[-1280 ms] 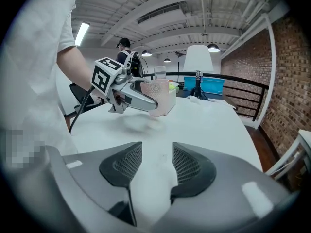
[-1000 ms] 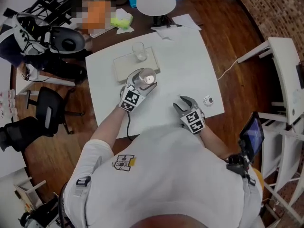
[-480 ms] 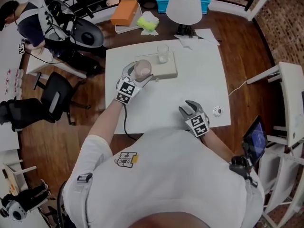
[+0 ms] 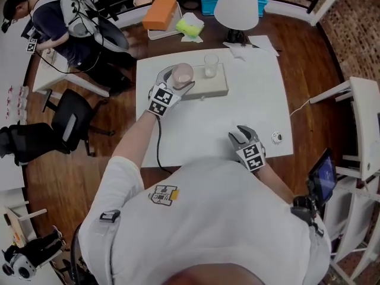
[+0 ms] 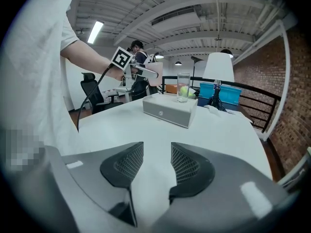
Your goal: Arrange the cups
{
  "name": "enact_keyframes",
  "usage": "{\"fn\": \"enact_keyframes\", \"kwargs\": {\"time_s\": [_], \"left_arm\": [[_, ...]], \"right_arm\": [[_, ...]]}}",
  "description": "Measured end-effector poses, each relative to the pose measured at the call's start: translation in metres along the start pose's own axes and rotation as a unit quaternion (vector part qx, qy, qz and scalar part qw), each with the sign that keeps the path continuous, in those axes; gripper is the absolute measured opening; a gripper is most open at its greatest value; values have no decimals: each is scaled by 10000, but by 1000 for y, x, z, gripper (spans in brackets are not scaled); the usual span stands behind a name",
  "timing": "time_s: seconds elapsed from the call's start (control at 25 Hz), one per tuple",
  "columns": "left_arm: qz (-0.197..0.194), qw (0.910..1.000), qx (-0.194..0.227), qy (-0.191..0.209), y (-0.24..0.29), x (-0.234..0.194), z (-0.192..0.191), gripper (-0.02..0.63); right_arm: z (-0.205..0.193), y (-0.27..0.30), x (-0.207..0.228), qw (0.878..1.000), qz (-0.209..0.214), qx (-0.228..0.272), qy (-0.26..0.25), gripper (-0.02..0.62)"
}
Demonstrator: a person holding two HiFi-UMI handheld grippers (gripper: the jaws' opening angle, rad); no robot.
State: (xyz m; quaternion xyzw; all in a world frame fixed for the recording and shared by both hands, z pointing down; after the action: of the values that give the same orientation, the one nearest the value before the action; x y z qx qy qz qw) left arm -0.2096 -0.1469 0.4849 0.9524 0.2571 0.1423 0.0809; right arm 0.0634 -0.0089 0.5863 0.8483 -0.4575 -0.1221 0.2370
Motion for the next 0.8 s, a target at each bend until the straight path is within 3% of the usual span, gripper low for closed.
{"fn": "enact_keyframes", "kwargs": {"time_s": [0.48,0.8], "left_arm": [[-190,9996,-44,-224,45,-24,-41,376],[-341,9990,-131,-276,56,-24,-54,376]], "right_arm": [[-13,-4,4,9976,-505,-340,324,175],[-13,1,3,9966,-595,-431,386,173]]}}
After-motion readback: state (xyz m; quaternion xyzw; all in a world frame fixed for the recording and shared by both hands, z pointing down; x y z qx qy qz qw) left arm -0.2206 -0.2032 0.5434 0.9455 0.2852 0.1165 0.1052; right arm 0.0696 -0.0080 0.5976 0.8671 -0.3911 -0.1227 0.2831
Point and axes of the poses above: the fingertips, and each gripper's own axes: y forward along the fingers, x to its right, z out of its top, the point moved 4 cm from there along -y, backward along the fingers, and after that the axes turned 8 degrees about x, right-handed, at the moved point
